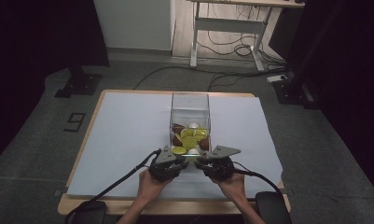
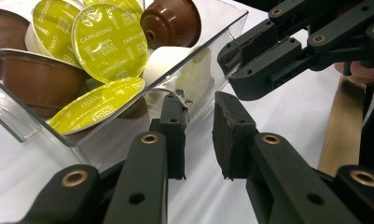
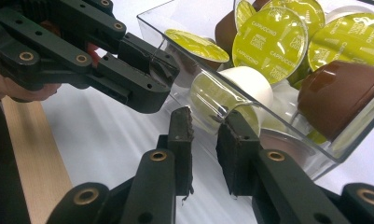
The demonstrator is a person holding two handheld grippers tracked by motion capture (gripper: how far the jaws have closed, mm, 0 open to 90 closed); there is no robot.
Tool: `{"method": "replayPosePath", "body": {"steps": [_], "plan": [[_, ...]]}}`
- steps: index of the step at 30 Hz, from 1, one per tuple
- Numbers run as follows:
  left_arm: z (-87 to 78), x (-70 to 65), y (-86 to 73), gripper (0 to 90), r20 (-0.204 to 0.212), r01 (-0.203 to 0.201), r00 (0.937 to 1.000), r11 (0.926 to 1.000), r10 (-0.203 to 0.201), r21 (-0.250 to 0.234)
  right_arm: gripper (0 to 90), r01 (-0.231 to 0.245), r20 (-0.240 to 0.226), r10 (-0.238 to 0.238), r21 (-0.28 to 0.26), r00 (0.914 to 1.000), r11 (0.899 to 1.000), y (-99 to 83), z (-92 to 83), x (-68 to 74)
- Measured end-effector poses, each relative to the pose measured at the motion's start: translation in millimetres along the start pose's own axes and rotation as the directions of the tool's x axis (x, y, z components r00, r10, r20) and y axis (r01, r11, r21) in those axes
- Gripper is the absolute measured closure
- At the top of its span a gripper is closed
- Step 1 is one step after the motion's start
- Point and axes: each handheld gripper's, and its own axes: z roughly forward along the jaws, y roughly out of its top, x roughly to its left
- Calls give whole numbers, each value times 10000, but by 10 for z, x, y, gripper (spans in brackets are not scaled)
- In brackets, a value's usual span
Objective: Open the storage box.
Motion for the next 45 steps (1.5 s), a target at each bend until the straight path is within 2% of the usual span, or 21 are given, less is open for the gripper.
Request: {"method": "replayPosePath", "body": {"steps": [14,28,32,45], "plan": [[-64,-65,-37,734,201,6,9998,9999,-8,103,751,97,-231,-98,-21,9997,10000,-34,-51,91],[-63,-60,-65,734,312,-208,9993,9993,198,321,749,272,-407,-257,357,9988,9990,-40,-45,86],[-89,-75,-61,736,131,-366,9993,9988,362,338,749,347,-335,-334,366,9989,9987,-33,-75,81],[-190,-67,-98,705,101,-469,9989,9978,465,476,713,413,-95,-409,469,9991,9980,-86,-191,19]]}}
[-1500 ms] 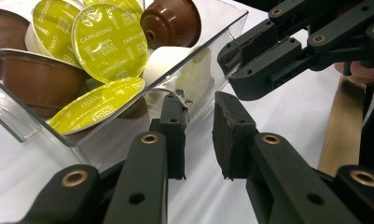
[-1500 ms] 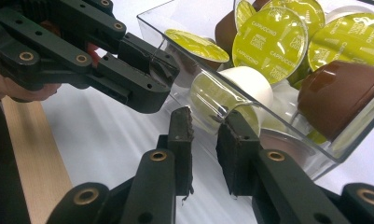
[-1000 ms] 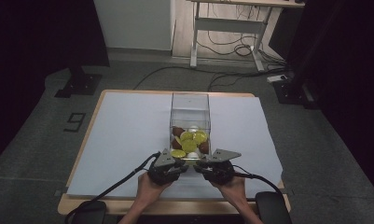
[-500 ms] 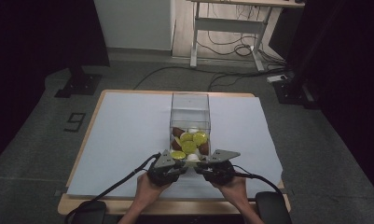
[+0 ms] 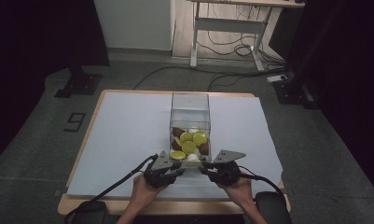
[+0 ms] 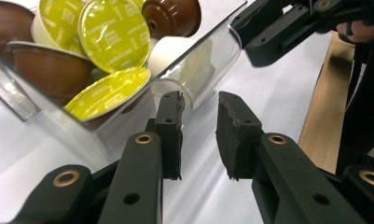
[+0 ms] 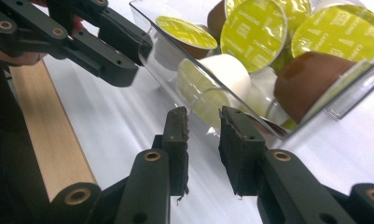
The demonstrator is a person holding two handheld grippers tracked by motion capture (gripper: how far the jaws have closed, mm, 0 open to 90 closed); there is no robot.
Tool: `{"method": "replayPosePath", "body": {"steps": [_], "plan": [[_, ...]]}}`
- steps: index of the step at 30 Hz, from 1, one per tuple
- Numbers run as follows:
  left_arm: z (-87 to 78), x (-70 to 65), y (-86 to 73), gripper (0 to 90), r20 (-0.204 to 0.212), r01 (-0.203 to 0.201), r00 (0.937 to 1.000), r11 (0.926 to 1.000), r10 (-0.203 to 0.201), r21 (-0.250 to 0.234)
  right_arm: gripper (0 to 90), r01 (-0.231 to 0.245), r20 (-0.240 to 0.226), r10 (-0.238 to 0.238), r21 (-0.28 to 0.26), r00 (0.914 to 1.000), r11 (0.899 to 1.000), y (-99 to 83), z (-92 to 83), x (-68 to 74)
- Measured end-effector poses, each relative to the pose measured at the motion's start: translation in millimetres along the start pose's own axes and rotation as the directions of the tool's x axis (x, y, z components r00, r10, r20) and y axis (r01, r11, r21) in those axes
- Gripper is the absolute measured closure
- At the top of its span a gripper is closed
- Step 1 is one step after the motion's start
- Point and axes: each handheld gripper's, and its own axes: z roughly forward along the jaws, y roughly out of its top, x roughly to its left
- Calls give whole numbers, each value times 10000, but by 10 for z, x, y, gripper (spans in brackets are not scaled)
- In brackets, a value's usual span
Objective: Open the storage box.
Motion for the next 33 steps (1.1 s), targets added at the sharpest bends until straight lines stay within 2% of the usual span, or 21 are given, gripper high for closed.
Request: {"method": "replayPosePath", "body": {"steps": [15,26,33], "plan": [[-140,108,-184,698,-170,372,9992,9993,-371,42,701,-92,89,91,175,9999,9998,-83,-99,-84],[-266,267,-234,695,-571,609,9965,9981,-607,20,686,-222,357,206,455,9992,9987,-142,-164,-188],[-327,397,-292,673,-1034,812,9914,9967,-808,-10,638,-443,743,400,571,9964,9974,-187,-202,-329]]}}
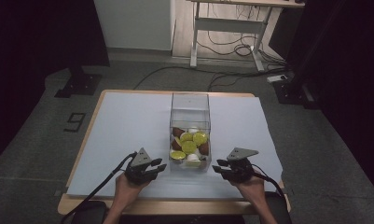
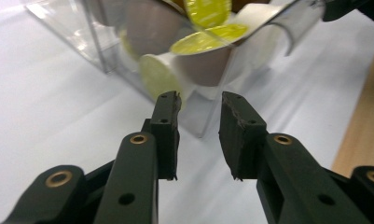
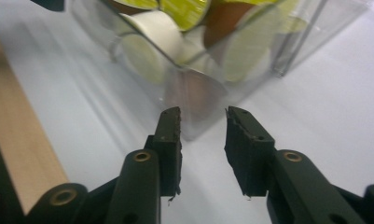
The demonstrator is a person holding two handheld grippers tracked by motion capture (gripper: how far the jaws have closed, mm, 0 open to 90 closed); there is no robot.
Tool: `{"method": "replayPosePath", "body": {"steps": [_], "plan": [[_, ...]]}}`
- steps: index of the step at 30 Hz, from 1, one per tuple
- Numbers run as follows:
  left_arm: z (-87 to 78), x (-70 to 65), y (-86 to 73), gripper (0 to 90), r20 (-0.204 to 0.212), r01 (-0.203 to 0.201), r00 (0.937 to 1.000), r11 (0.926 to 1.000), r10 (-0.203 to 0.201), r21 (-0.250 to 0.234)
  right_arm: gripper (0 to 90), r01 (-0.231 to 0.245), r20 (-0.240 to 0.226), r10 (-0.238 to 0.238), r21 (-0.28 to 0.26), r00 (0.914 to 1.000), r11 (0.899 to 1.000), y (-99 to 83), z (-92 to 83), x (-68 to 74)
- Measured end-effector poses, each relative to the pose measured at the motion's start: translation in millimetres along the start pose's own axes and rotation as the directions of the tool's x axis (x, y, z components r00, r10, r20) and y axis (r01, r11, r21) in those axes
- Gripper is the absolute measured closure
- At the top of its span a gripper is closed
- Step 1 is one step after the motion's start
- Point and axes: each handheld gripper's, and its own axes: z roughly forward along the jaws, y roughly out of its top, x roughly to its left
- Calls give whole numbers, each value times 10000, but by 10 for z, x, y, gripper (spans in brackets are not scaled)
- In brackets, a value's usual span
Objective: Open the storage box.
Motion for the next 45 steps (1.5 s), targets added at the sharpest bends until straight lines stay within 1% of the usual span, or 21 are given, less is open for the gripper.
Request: {"method": "replayPosePath", "body": {"steps": [1,5,6,10,13,14,17,18,19,20,22,24,26,28,32,34,37,41,42,43,45], "plan": [[-6,35,-15,658,-151,15,9999,10000,-15,10,606,-99,132,98,66,9999,9999,-18,0,-55],[-8,80,-33,627,-387,-28,9992,10000,30,67,573,-165,270,161,131,9995,9998,-40,8,-116],[-4,106,-45,605,-505,-25,9987,10000,29,85,544,-200,441,191,197,9988,9996,-53,13,-154],[10,135,-58,554,-698,-85,9975,9998,98,184,506,-228,619,214,233,9979,9995,-72,19,-197],[32,162,-72,487,-891,-120,9959,9993,152,367,455,-345,717,324,291,9969,9990,-96,32,-245],[50,184,-81,433,-988,-64,9950,9989,109,456,422,-316,816,283,404,9963,9987,-113,48,-276],[66,208,-86,355,-1036,22,9946,9985,35,547,388,-311,974,253,580,9949,9978,-141,77,-313],[83,241,-90,333,-967,188,9952,9978,-126,638,375,-342,1007,278,619,9945,9975,-147,82,-325],[83,241,-90,309,-967,188,9952,9978,-126,638,375,-342,1007,278,619,9945,9975,-147,82,-325],[101,277,-97,284,-954,385,9949,9964,-312,756,342,-359,1061,291,627,9939,9974,-160,90,-354],[112,290,-102,268,-978,460,9945,9957,-381,803,324,-390,1070,318,657,9938,9971,-166,95,-368],[131,317,-118,214,-1105,480,9932,9947,-378,905,276,-318,1368,192,912,9904,9953,-197,121,-415],[150,348,-134,192,-1159,541,9924,9932,-420,1029,253,-300,1527,128,1109,9882,9934,-217,140,-450],[173,393,-157,169,-1215,687,9911,9914,-549,1118,232,-452,1526,273,1152,9879,9923,-231,152,-486],[197,408,-174,145,-1390,647,9892,9893,-463,1306,201,-716,1524,524,1228,9869,9898,-259,175,-525],[217,414,-188,143,-1455,609,9886,9876,-396,1449,184,-958,1548,726,1481,9853,9843,-291,227,-548],[250,417,-209,133,-1578,615,9868,9853,-361,1594,166,-1052,1462,797,1762,9860,9787,-309,278,-545],[294,434,-235,54,-1744,694,9840,9793,-358,1903,141,-1134,1534,836,1971,9846,9738,-325,326,-545],[309,436,-244,54,-1803,745,9829,9767,-378,2013,141,-1134,1534,836,1971,9846,9738,-325,326,-545],[341,443,-258,0,-1847,818,9820,9711,-401,2244,131,-1207,1598,883,2060,9832,9711,-332,346,-543],[339,450,-257,0,-1879,870,9812,9707,-446,2239,124,-1274,1604,954,2028,9824,9709,-332,349,-545]]}}
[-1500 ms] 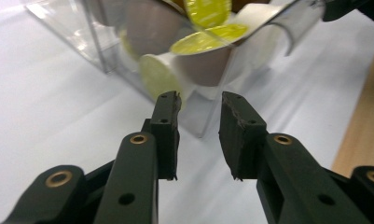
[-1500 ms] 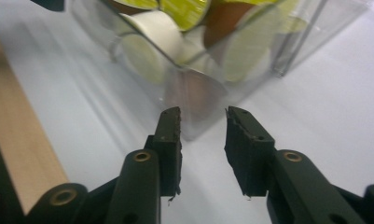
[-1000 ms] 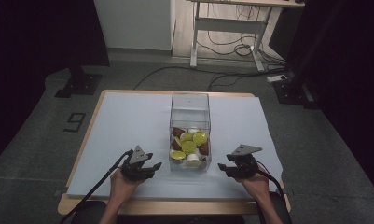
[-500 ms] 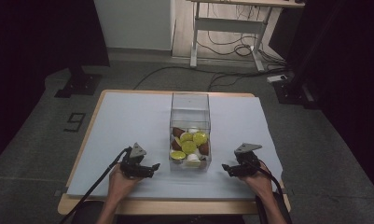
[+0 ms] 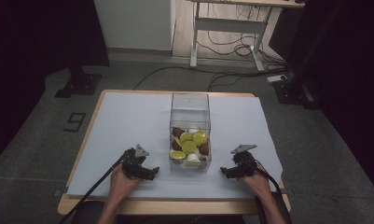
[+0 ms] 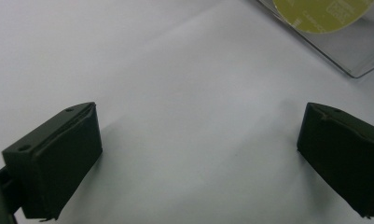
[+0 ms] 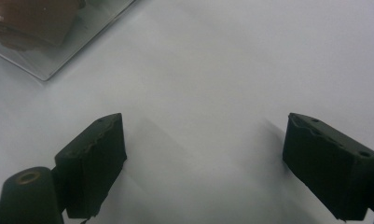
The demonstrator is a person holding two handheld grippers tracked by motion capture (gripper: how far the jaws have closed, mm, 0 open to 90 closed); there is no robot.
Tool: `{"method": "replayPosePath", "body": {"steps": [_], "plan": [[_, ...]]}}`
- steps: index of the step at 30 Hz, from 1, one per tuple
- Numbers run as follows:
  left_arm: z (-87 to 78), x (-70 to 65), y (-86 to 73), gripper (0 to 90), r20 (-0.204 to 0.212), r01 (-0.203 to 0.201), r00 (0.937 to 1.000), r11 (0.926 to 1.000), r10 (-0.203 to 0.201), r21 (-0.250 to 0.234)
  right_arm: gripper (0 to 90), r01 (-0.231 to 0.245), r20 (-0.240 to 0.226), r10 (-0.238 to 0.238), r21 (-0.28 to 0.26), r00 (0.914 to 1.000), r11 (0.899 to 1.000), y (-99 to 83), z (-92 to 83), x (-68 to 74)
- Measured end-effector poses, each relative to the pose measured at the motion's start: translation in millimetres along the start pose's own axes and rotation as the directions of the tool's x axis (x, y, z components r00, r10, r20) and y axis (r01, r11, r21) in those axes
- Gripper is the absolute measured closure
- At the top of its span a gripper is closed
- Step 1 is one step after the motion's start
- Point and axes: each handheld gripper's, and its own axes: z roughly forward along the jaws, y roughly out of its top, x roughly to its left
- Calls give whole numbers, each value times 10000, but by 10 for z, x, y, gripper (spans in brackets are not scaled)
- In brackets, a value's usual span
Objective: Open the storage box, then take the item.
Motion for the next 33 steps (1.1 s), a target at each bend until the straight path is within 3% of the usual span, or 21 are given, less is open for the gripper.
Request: {"method": "replayPosePath", "body": {"steps": [4,9,19,26,33], "plan": [[8,12,0,0,119,86,9999,9999,-87,65,44,127,-78,-127,3,9999,9999,-9,30,25],[10,12,0,0,125,94,9999,9999,-94,69,29,121,-69,-122,-150,9999,9998,-29,41,21],[11,12,-1,0,115,88,9999,9999,-89,71,33,173,-83,-174,-89,9998,9998,-23,37,18],[11,11,-1,0,109,89,9999,9999,-90,71,91,373,128,-372,-41,9992,9993,-11,-10,21],[11,12,-1,0,114,91,9999,9999,-91,73,108,256,-90,-260,-383,9996,9989,23,-99,31]]}}
